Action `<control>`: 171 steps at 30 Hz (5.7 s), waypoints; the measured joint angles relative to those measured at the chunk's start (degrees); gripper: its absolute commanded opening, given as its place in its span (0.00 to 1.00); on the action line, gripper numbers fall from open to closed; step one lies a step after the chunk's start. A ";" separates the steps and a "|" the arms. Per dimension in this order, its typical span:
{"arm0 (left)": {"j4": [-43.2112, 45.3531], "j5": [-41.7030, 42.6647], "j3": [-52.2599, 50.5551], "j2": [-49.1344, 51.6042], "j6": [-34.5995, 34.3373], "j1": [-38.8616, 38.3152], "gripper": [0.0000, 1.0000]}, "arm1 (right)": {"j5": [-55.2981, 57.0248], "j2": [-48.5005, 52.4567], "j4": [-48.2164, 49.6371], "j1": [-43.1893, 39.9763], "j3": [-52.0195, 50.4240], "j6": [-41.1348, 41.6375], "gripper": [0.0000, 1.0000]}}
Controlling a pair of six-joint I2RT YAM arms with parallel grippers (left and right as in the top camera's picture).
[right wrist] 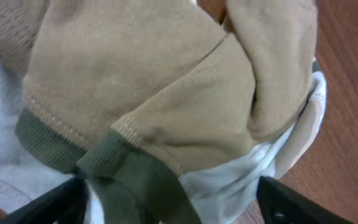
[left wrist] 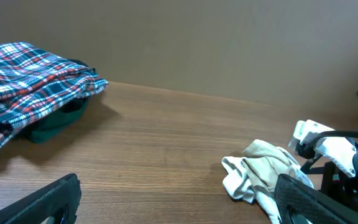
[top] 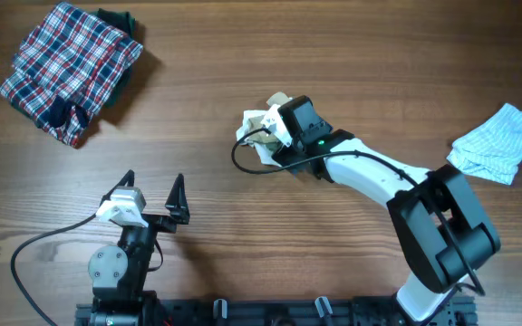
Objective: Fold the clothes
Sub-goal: 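Carry the garments left to table center and lower them, then release the garments and raise the right gripper away, then reach the left gripper to the white t-shirt and grasp its edge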
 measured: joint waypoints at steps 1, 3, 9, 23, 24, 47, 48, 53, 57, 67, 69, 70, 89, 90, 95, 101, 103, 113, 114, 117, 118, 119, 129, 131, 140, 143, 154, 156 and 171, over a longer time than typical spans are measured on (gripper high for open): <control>-0.02 0.00 0.00 0.00 0.00 0.00 1.00 | 0.07 0.15 0.48 0.00 0.00 -0.02 0.79; 0.00 0.00 0.00 0.00 0.00 0.00 1.00 | 0.22 0.28 1.40 0.00 0.00 -0.20 0.74; 0.00 0.00 0.00 0.00 0.00 0.00 1.00 | 2.62 0.28 2.91 0.00 0.00 -0.66 0.20; -0.02 0.00 0.00 0.00 0.00 0.00 1.00 | 6.14 0.26 4.83 0.02 0.15 4.98 0.04; 0.00 0.00 0.00 0.00 0.00 0.00 1.00 | 6.29 0.26 4.79 0.02 0.39 5.55 0.04; 0.00 0.00 0.00 0.00 0.00 0.00 1.00 | 12.70 -12.50 1.99 -16.17 9.46 14.58 0.04; -0.02 0.00 0.00 0.00 0.00 0.00 1.00 | 12.70 -12.50 1.97 -16.98 9.46 14.93 0.04; -0.02 0.00 0.00 0.00 0.00 0.00 1.00 | 12.68 -12.50 1.11 -21.14 9.46 16.46 0.18; -0.02 0.00 0.00 0.00 0.00 0.00 1.00 | 12.72 -12.50 -1.11 -23.80 9.46 17.64 0.33; 0.00 0.00 0.00 0.00 0.00 0.00 1.00 | 19.80 -12.41 -4.68 -24.98 9.46 22.25 0.21; -0.02 0.00 0.00 0.00 0.00 0.00 1.00 | 16.26 -12.41 -6.91 -24.46 9.46 21.90 0.23; -0.02 0.00 0.00 0.00 0.00 0.00 1.00 | 11.45 -12.39 -8.68 -23.47 9.46 21.53 0.25; 0.00 0.00 0.00 0.00 0.00 0.00 1.00 | -12.15 -4.09 -12.09 -20.70 9.49 23.74 0.46; 0.00 0.00 0.00 0.00 0.00 0.00 1.00 | -11.89 -3.39 -11.56 -20.70 9.49 23.63 0.46; 0.11 -0.22 0.00 0.00 0.00 0.00 1.00 | -9.27 -1.42 -10.27 -20.70 9.49 23.41 0.48; 1.88 4.20 -0.09 0.00 -0.02 0.04 1.00 | -7.91 -1.01 -9.40 -20.70 9.49 23.43 0.48; 5.20 10.25 -0.15 0.00 -0.04 0.04 1.00 | -7.85 -1.01 -8.50 -20.70 9.49 23.45 0.48; 9.29 27.26 0.44 3.19 -4.81 0.04 1.00 | -7.50 -1.01 -8.57 -22.95 9.79 29.77 0.56; 9.29 27.32 1.25 5.14 -5.18 0.04 1.00 | -7.48 -1.01 -9.33 -24.00 10.08 30.99 0.58; 9.35 27.30 4.09 10.82 -5.14 0.04 1.00 | -7.52 -1.03 -10.23 -26.25 10.60 32.85 0.66; 9.53 27.30 5.03 12.74 -5.03 0.04 1.00 | -7.54 -1.03 -10.58 -26.86 10.69 33.31 0.68; 9.99 27.32 6.19 15.30 -4.96 0.04 1.00 | -7.56 -1.05 -10.97 -27.71 10.78 33.68 0.72; -3.65 29.24 33.57 46.95 -0.46 -5.01 1.00 | -10.23 -11.17 -11.43 -35.78 10.86 38.01 0.73; -3.93 29.79 39.98 54.16 0.50 -8.13 1.00 | -11.61 -13.29 -12.26 -37.79 11.13 38.49 0.70; 8.09 28.74 46.71 79.36 -0.94 -22.62 1.00 | -14.62 -14.16 -15.63 -40.41 11.41 37.97 0.70; 6.21 23.96 50.05 87.45 -1.40 -26.58 1.00 | -14.78 -14.16 -15.80 -40.41 11.41 37.97 0.70; 6.01 13.64 67.87 107.54 -1.36 -30.64 1.00 | -15.04 -14.16 -17.35 -40.41 11.41 37.97 0.70; 6.78 13.33 68.96 110.20 -1.36 -30.95 1.00 | -15.04 -14.16 -17.38 -40.41 11.41 37.97 0.70; 10.01 10.56 69.90 114.18 4.20 -39.23 0.31 | -15.04 -14.16 -18.45 -40.41 11.41 37.81 0.70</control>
